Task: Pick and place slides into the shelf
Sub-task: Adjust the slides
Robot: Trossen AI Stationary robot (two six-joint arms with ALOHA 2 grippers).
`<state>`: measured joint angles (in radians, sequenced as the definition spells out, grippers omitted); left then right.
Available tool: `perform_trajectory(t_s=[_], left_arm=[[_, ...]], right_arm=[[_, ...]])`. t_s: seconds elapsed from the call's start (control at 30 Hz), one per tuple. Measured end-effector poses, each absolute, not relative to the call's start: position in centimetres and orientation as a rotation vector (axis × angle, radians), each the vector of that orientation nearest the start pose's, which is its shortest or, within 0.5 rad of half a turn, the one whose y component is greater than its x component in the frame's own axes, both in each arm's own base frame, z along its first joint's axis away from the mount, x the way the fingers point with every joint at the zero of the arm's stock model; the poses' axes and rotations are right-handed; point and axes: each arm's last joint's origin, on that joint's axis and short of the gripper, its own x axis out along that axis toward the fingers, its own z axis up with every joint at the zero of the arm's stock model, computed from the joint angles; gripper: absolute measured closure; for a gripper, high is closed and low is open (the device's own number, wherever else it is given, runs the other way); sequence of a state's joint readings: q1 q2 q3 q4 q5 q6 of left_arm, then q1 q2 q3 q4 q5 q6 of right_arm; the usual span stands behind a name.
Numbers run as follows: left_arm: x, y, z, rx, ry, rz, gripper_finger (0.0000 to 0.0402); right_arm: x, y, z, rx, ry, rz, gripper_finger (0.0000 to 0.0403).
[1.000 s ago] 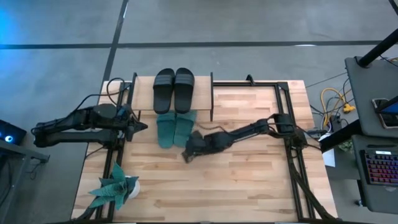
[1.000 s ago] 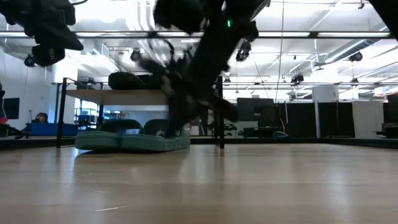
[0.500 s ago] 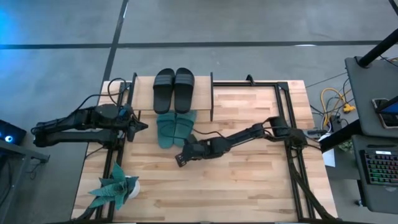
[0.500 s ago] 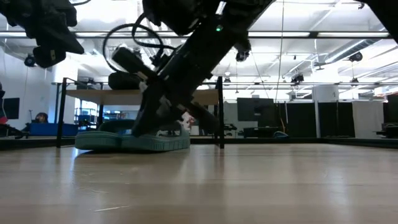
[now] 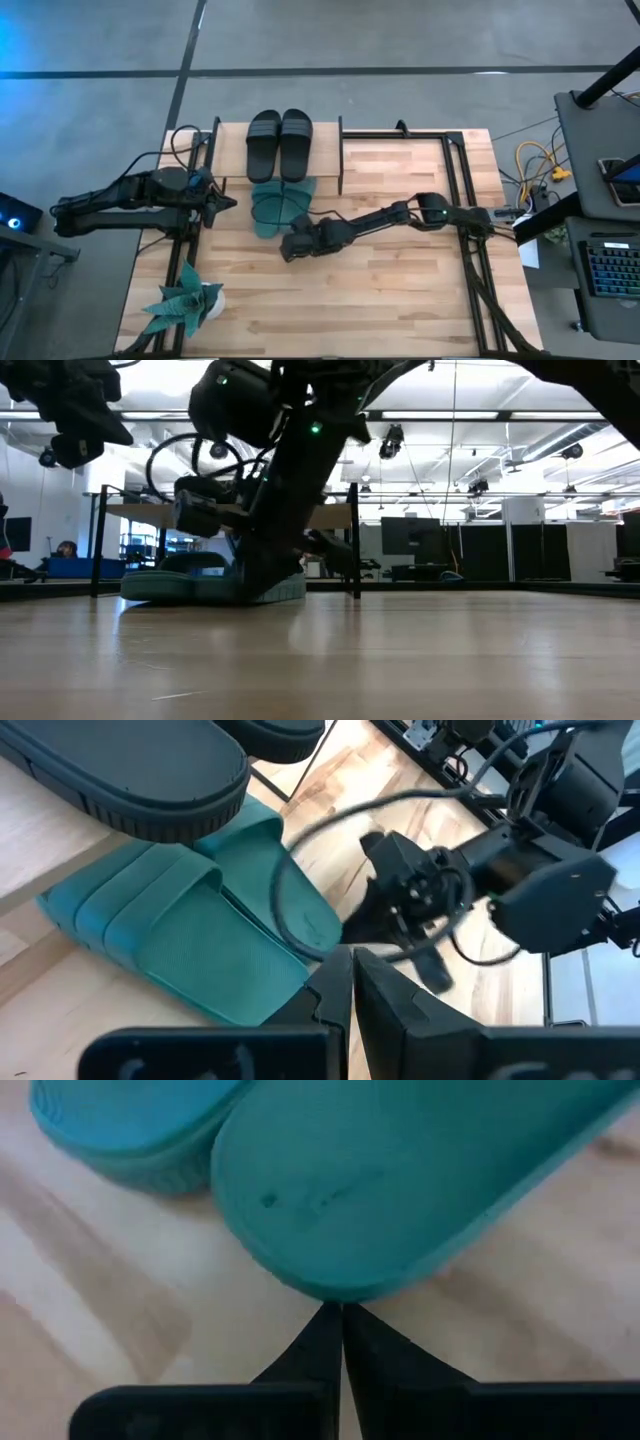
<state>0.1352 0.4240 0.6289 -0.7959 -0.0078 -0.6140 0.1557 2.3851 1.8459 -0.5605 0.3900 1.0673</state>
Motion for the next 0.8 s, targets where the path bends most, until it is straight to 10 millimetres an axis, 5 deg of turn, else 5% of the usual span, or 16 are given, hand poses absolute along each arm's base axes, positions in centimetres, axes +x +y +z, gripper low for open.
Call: perform_trajectory(t_s=[0.13,0.53,0.8], left_arm=[[8.6,1.2,26.7,-0.612,0.527,0.308,0.0402],[8.5,1.2,26.7,-0.588,0.537,0.304,0.0402],[8.3,1.2,26.4,-0.565,0.567,0.304,0.0402]], right_arm=[[49.4,5.7,13.0,0.558,0.817,-0.749,0.0394],[48.8,-0.2,12.5,0.651,0.769,-0.987,0.0394],[49.6,0.3,14.0,0.62,0.77,-0.92,0.0394]])
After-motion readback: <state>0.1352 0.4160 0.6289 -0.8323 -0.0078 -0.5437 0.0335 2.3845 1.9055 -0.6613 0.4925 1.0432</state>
